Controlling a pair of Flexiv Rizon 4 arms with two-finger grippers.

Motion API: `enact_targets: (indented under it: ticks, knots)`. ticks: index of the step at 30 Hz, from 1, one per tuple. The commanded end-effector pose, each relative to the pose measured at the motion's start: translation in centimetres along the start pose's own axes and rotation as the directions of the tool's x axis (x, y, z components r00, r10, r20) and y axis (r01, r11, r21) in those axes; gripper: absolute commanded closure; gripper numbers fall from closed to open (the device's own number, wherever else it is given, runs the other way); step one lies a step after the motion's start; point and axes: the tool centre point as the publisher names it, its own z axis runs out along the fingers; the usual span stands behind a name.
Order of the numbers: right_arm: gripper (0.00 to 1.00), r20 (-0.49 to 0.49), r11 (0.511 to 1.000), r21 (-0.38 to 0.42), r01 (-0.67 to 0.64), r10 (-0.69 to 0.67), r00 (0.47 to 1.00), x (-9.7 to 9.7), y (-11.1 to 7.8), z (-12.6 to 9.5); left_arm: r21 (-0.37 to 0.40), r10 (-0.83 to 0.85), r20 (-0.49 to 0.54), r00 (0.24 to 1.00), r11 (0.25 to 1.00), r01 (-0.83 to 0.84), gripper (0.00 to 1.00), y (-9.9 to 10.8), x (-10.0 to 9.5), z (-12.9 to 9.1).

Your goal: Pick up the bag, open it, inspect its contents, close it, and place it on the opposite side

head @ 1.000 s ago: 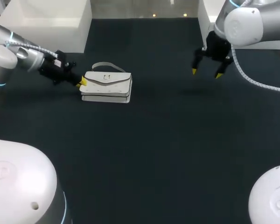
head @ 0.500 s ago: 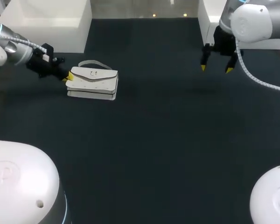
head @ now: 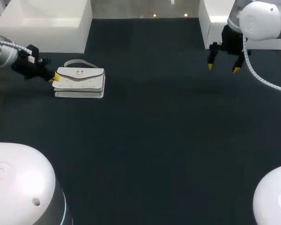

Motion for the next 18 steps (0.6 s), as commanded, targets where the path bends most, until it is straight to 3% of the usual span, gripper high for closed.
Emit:
enact_targets:
  ticks: [1, 18]
  knots:
    - [0.00, 0.003, 1.000, 0.001, -0.001, 0.001, 1.000, 0.1, 0.0, -0.1, -0.006, -0.002, 0.005, 1.000, 1.000, 0.002, 1.00, -0.4, -1.3, -1.1]
    - [0.00, 0.003, 1.000, 0.001, -0.001, 0.001, 1.000, 0.1, 0.0, -0.1, 0.008, -0.024, 0.030, 0.999, 1.000, 0.024, 1.00, -1.8, -6.9, -4.5]
